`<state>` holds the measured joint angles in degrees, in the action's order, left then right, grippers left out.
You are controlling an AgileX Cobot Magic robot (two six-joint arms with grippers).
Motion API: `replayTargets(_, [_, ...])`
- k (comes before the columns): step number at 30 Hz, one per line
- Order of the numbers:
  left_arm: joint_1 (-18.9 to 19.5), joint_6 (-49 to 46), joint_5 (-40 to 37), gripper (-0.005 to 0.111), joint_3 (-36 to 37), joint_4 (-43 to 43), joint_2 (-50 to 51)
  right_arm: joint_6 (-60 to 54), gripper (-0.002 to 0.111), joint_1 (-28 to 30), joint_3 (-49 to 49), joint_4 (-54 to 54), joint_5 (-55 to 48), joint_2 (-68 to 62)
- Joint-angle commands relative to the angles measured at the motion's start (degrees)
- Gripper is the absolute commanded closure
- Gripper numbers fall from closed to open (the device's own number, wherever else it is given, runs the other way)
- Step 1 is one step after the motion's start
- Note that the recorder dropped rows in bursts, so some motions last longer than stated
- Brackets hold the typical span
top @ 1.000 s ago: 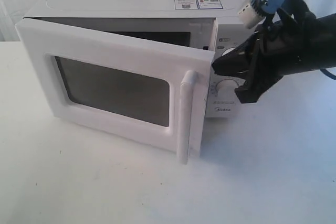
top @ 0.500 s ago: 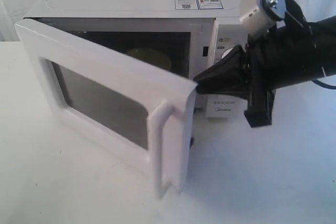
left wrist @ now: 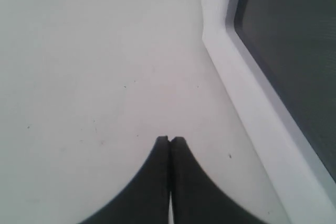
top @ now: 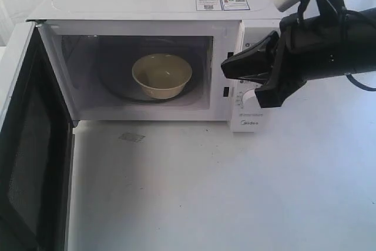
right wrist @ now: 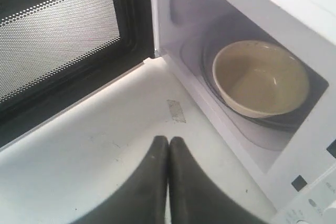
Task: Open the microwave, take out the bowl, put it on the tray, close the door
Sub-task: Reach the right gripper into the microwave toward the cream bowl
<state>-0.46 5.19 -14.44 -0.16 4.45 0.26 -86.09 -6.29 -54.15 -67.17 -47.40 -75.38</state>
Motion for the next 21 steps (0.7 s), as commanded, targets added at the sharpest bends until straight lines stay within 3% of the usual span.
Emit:
replayTargets(1, [-0.2, -0.08, -0.16, 0.107, 0.16, 0.91, -0.26, 0.42, 0.108, -0.01, 0.2, -0.77, -3.05, -0.26])
replayTargets(6, [-0.2, -0.08, -0.16, 0.107, 0.16, 0.91, -0.26, -1.54, 0.108, -2.62, 0.2, -0.69, -5.85, -3.18])
replayTargets(14, [-0.2, -0.08, -0.16, 0.107, 0.16, 0.91, -0.26, -3.63, 0.108, -13.93, -2.64, 2.2, 5.95, -8.56])
replayTargets(17, [-0.2, -0.08, -0.16, 0.107, 0.16, 0.91, -0.26, -0.34, 0.108, -18.48, -5.56, 8.56, 9.87, -10.75])
replayTargets(21, [-0.2, -0.08, -0.16, 0.107, 0.16, 0.91, -0.26, 13.34, 0.108, -24.58, -10.74, 23.6, 12.13, -13.97])
